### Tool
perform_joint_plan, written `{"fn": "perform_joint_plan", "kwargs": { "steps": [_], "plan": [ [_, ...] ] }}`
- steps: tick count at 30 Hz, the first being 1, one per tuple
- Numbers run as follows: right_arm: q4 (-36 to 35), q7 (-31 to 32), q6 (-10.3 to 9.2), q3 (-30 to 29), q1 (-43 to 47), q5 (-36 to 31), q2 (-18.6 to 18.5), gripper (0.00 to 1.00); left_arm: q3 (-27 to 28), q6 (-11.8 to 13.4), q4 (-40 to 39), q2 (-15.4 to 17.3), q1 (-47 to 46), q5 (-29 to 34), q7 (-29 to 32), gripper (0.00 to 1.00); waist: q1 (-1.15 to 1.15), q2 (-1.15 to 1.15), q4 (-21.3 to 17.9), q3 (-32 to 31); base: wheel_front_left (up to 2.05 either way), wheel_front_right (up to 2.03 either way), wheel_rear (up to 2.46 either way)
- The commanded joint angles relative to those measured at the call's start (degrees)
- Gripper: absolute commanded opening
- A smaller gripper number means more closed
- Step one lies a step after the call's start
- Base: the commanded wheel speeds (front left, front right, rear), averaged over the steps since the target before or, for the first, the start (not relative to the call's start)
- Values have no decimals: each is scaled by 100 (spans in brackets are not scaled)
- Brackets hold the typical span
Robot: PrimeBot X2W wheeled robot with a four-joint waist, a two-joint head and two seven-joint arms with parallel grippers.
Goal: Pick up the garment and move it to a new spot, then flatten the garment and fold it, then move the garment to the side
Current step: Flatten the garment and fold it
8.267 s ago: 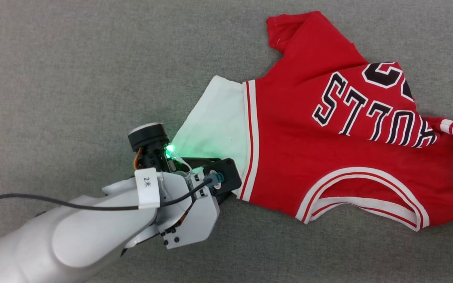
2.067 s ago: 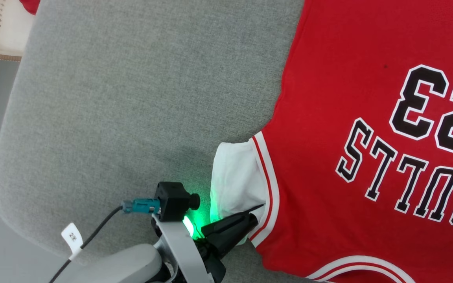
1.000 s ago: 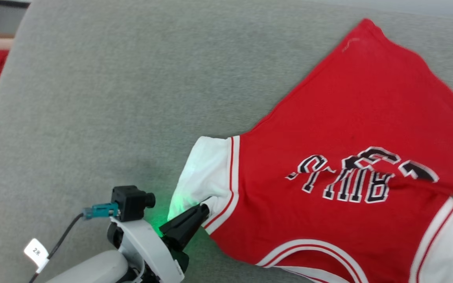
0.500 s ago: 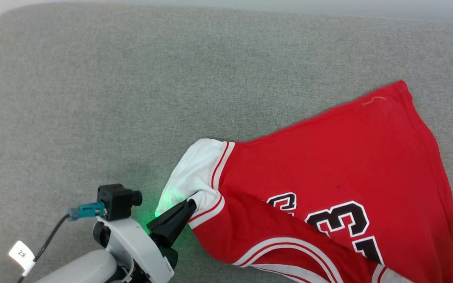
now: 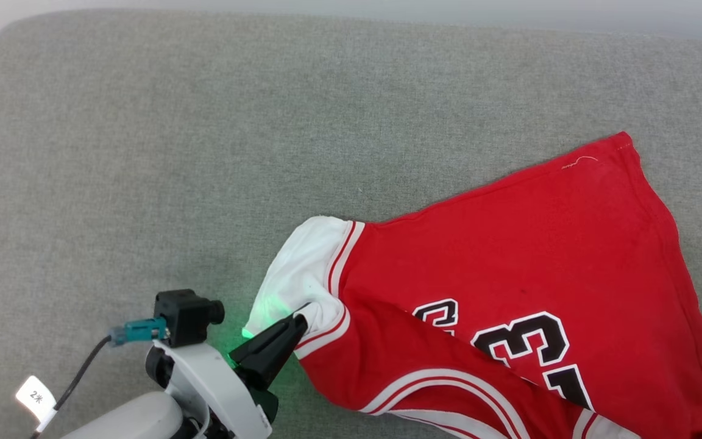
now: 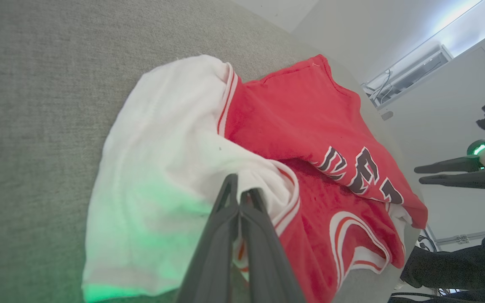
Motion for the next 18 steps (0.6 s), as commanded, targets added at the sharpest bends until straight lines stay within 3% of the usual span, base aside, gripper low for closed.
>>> {"fn": "perform_joint_plan", "kwargs": {
  "steps": [1,5,9,18],
  "plan": [
    [-75,36,-5,-111,-72,78,1,100,4,38,-18,-1,52,64,-17,0,0,0,8,6,0,0,0],
    [-500,218,-5,-786,-351,327,-181,100,-28,28,-71,-70,-21,107,14,0,0,0,98,65,0,0,0],
    [-433,53,-5,-1094,-1127,193,-329,100,-67,-32,-75,-178,-159,194,60,0,0,0,261,178,0,0,0],
    [926,-673,-5,451,-3243,-788,-481,100,-92,-192,42,-395,-486,319,152,0,0,0,709,624,0,0,0]
  ]
}}
